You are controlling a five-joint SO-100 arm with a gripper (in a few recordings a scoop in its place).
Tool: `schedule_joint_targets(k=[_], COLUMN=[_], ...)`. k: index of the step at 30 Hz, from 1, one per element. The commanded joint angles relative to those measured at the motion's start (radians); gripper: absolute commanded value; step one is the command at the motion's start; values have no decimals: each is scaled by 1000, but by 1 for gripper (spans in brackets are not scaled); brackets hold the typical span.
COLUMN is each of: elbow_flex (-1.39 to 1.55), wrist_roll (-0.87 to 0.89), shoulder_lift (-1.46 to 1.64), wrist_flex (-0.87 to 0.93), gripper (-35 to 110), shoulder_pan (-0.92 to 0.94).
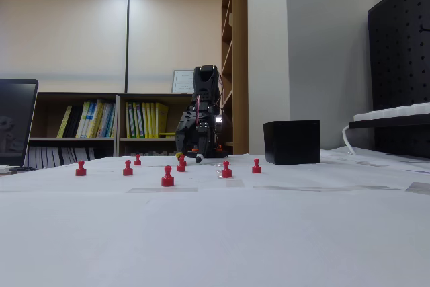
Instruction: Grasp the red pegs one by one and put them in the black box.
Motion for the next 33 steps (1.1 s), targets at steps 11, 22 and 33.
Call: schedule_joint_targets(k=[11,22,33], elbow_flex=[32,117,207], wrist_roll=[-43,-60,-64], shoulder_lift=[150,328,420], wrist_flex=[-147,-272,-276], gripper=[14,14,14], shoulder_pan=[38,15,12])
